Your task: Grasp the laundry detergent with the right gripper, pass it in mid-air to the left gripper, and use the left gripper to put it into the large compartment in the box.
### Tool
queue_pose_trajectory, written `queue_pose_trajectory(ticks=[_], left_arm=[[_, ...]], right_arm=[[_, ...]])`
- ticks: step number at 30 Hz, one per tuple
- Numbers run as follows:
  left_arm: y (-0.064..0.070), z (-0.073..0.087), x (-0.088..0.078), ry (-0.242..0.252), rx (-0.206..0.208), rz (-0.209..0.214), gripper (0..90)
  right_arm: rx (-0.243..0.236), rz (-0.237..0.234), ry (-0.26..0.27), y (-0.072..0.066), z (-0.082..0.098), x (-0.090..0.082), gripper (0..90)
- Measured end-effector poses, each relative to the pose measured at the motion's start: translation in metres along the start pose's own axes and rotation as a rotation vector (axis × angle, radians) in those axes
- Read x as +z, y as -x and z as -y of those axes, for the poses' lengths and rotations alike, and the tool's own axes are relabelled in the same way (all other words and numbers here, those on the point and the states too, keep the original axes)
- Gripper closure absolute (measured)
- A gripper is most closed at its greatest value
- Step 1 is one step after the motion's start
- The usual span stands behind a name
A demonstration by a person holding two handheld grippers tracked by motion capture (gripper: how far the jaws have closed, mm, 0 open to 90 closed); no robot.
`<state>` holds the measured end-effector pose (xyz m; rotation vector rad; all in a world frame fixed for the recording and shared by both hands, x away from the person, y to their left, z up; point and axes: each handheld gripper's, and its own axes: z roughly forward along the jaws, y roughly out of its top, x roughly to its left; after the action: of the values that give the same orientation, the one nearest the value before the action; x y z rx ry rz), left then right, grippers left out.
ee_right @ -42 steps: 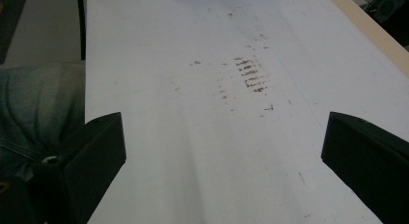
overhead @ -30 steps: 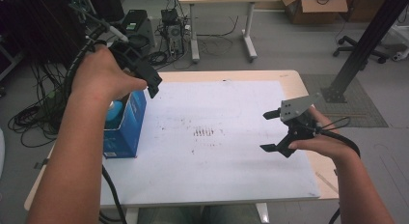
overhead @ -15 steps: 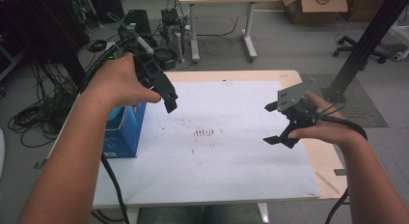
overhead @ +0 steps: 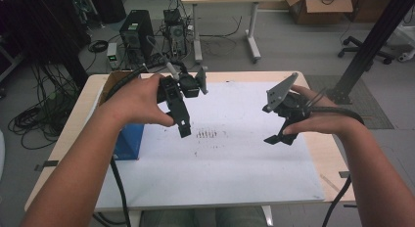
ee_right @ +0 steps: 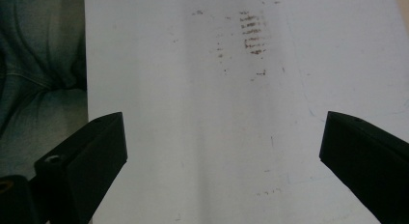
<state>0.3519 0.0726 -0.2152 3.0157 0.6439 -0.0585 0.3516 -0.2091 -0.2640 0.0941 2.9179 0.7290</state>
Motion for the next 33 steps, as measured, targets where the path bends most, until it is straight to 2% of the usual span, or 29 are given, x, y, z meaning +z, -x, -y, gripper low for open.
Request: queue_pose_trajectory(ticks=[5,11,17,33], left_arm=[[-0.006,-0.005,0.02,-0.014,0.027,0.028,0.3],[-0.007,-0.013,0.032,-0.041,0.06,0.034,0.3],[-0.003,-0.02,0.034,-0.043,0.089,0.038,0.3],[-0.004,-0.011,0.032,-0.032,0.086,0.037,0.3]], right_arm=[[-0.002,-0.029,-0.046,0.008,0.001,0.009,3.1],[-0.005,-0.053,-0.087,0.013,0.004,0.018,3.3],[0.002,-0.065,-0.115,0.013,0.006,0.022,3.4],[-0.015,-0.08,-0.164,0.013,0.0,0.026,3.5]])
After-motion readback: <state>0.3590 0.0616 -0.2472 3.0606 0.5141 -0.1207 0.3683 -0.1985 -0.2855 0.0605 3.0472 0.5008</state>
